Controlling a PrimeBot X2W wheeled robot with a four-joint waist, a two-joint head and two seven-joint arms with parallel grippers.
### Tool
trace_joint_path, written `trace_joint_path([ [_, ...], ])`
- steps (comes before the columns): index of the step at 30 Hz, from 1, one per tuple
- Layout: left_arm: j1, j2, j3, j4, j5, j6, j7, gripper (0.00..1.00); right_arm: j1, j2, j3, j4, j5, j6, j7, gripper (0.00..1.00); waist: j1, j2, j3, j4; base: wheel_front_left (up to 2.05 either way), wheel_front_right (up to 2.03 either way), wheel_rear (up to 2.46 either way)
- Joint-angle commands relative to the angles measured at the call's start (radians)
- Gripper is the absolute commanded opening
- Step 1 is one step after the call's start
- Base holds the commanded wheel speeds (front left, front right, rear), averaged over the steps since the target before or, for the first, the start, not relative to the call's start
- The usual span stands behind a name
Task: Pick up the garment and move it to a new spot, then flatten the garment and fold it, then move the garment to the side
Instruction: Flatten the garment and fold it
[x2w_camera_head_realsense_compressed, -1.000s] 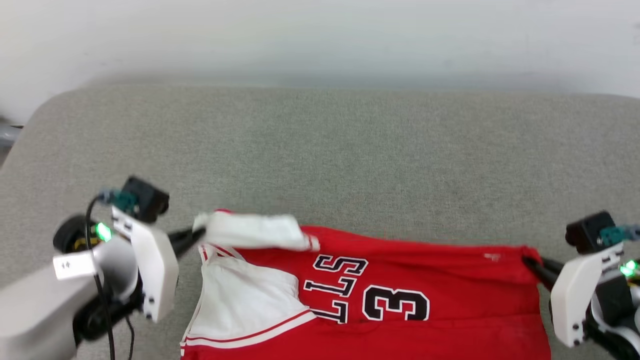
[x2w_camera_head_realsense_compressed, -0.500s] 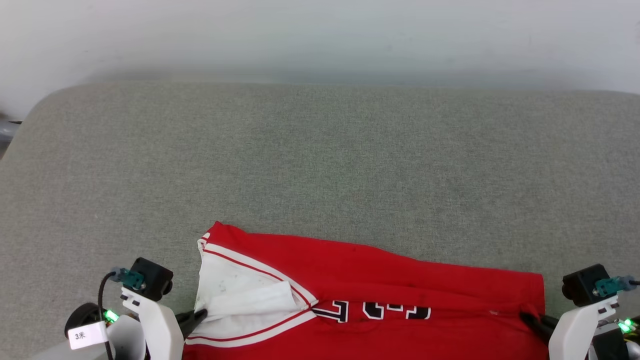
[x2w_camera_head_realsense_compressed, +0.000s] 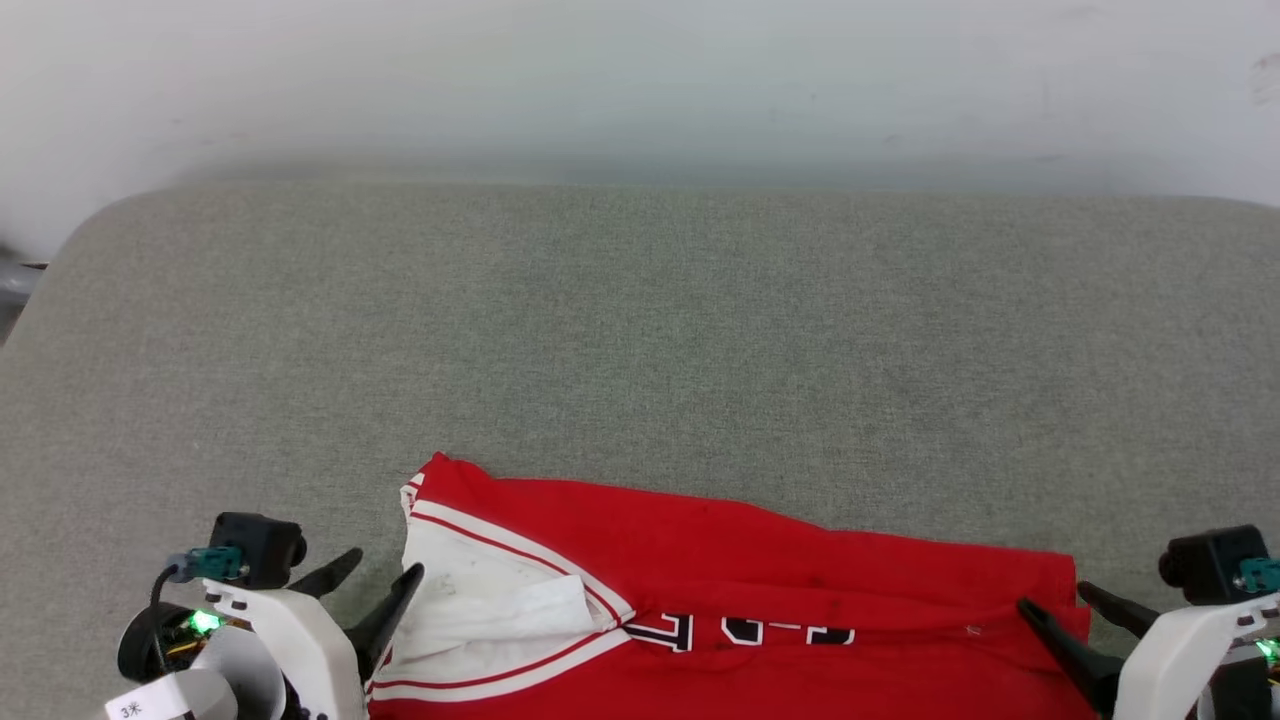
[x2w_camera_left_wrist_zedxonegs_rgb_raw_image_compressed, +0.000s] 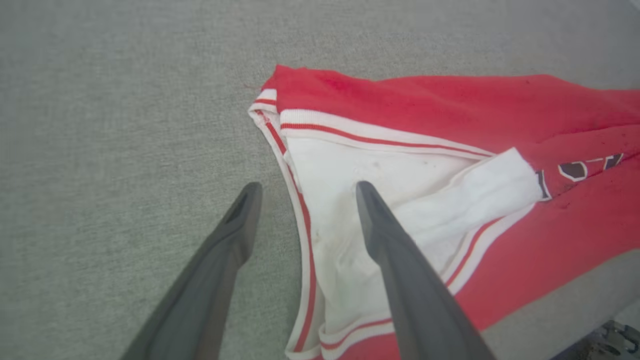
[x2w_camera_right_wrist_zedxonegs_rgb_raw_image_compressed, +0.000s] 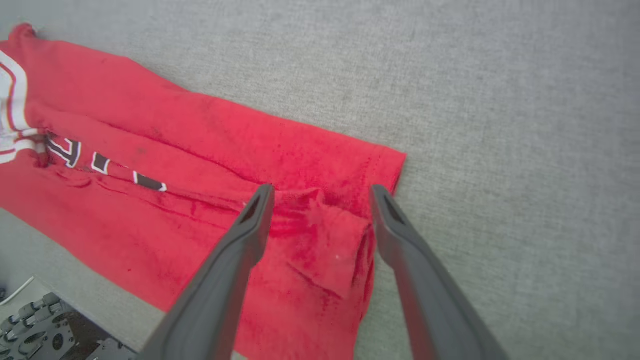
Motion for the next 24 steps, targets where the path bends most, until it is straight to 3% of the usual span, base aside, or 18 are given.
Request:
trace_joint_path([
  [1, 0.015, 0.003, 0.010, -0.007, 0.005, 0.014, -0.020, 1.00, 0.018, -0.011, -0.009, -0.015, 0.012, -0.001, 0.002, 1.00, 0.0000, 0.0000, -0.009, -0.002, 0.00, 0.00, 0.00],
  [7, 0.062, 0.002, 0.114, -0.057, 0.058, 0.132, -0.092, 1.00, 0.054, -0.075, -0.077, -0.087, 0.096, -0.001, 0.062, 1.00, 0.0000, 0.0000, -0.023, -0.003, 0.00, 0.00, 0.00],
  [13, 0.176, -0.056, 0.372, -0.133, 0.240, 0.234, -0.096, 1.00, 0.041, -0.116, -0.120, -0.078, 0.225, -0.001, 0.190, 1.00, 0.0000, 0.0000, -0.018, 0.009, 0.00, 0.00, 0.00],
  [19, 0.314, -0.157, 0.611, -0.198, 0.453, 0.259, -0.095, 1.00, 0.003, -0.140, -0.113, -0.021, 0.268, -0.001, 0.302, 1.00, 0.0000, 0.0000, 0.003, 0.036, 0.00, 0.00, 0.00],
  [24, 0.406, -0.260, 0.762, -0.233, 0.602, 0.220, -0.095, 1.00, -0.017, -0.116, -0.085, 0.044, 0.269, -0.001, 0.333, 1.00, 0.0000, 0.0000, 0.024, 0.068, 0.00, 0.00, 0.00],
])
